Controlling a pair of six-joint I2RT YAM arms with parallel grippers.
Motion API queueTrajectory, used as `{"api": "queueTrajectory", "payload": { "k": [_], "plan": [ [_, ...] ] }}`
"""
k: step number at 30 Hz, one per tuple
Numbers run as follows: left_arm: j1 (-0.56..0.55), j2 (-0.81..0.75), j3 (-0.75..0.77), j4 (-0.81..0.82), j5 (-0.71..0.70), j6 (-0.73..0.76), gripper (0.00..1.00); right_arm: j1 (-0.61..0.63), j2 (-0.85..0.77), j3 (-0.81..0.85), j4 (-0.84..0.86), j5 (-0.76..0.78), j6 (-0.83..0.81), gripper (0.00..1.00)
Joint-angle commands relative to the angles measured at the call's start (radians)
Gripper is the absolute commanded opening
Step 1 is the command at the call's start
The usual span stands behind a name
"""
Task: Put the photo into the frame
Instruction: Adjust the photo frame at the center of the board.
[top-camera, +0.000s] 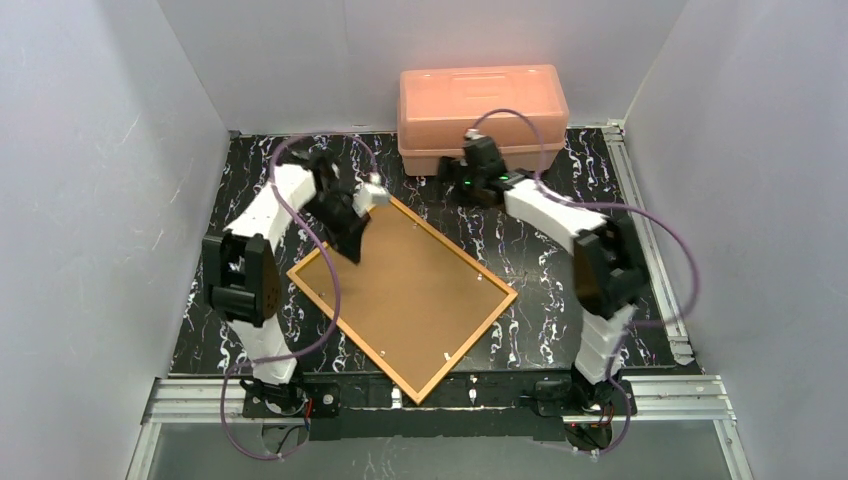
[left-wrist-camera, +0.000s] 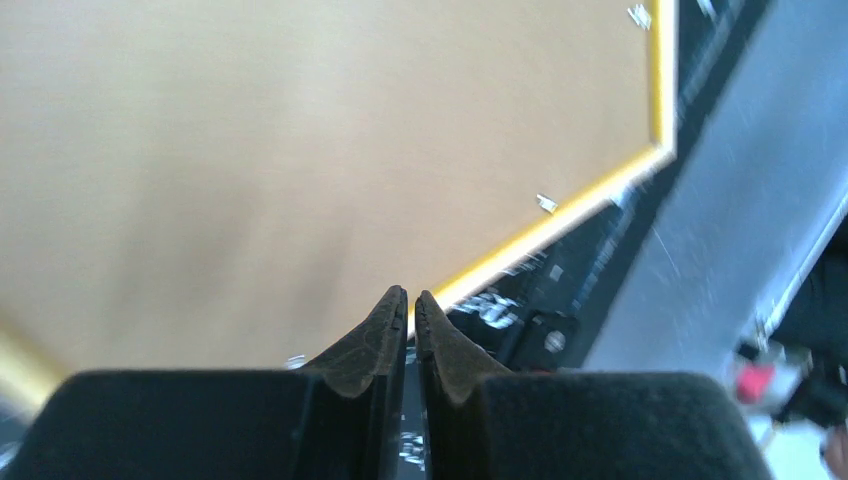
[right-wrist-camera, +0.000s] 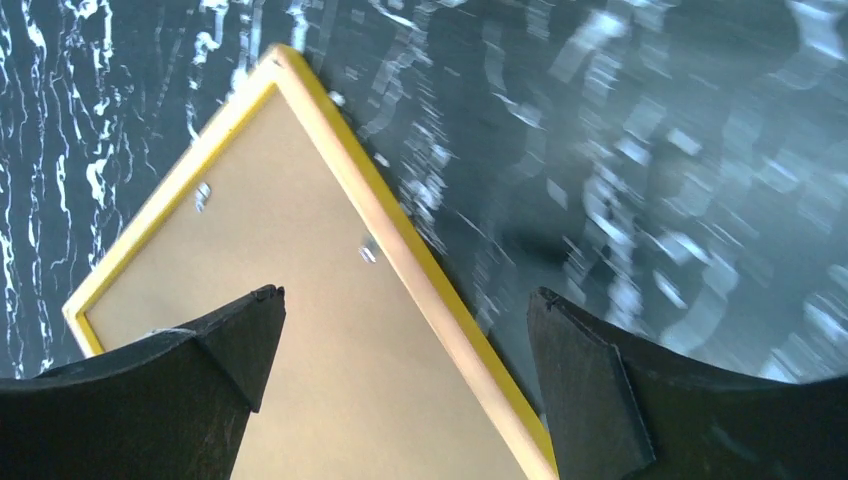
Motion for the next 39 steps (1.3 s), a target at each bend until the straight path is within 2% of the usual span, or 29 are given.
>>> {"api": "queueTrajectory", "payload": {
  "k": [1, 5, 9, 12, 16, 21, 25, 28, 33, 39],
  "plan": [
    [0.182, 0.134, 0.250, -0.040, 0.009, -0.094, 0.08, -0.069, -0.324, -0.265, -0.019, 0.148, 0.052, 0.99],
    [0.313, 0.292, 0.419, 0.037, -0.056, -0.211, 0.06, -0.077, -0.526, -0.480, -0.087, 0.105, 0.120, 0.99],
    [0.392, 0.438, 0.526, 0.071, -0.087, -0.289, 0.03, -0.079, -0.660, -0.581, -0.228, 0.021, 0.137, 0.99],
    [0.399, 0.459, 0.498, 0.149, -0.158, -0.328, 0.02, -0.079, -0.746, -0.667, -0.301, -0.034, 0.162, 0.99],
    [0.399, 0.462, 0.441, 0.234, -0.203, -0.369, 0.02, -0.079, -0.848, -0.809, -0.310, -0.077, 0.218, 0.99],
    [0.399, 0.464, 0.382, 0.285, -0.258, -0.369, 0.01, -0.079, -0.899, -0.971, -0.271, -0.182, 0.292, 0.99],
    [0.399, 0.448, 0.332, 0.290, -0.220, -0.365, 0.01, -0.079, -0.923, -1.068, -0.116, -0.239, 0.372, 0.99],
    [0.398, 0.420, 0.275, 0.286, -0.183, -0.351, 0.01, -0.083, -0.881, -1.094, -0.001, -0.269, 0.404, 0.99],
    [0.392, 0.355, 0.147, 0.274, -0.155, -0.280, 0.01, -0.112, -0.777, -1.037, 0.134, -0.283, 0.408, 0.99],
    [0.384, 0.285, 0.010, 0.238, -0.118, -0.169, 0.00, -0.195, -0.651, -0.877, 0.101, -0.253, 0.300, 0.99]
  ]
}}
